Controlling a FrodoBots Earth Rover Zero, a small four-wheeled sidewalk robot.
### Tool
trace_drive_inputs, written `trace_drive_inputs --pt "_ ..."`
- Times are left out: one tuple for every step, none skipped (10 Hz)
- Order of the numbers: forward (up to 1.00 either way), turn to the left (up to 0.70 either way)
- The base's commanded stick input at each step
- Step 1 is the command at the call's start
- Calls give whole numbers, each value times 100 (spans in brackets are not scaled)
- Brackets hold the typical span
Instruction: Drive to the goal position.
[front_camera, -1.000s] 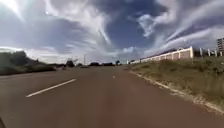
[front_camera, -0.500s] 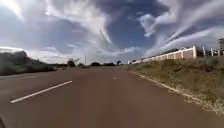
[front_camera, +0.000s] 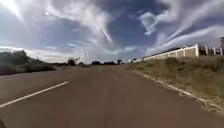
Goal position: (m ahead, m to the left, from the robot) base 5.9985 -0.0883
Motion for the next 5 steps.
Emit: trace_drive_inputs --pt "85 0" --pt "85 0" --pt "85 0" --pt "85 0" --pt "85 0"
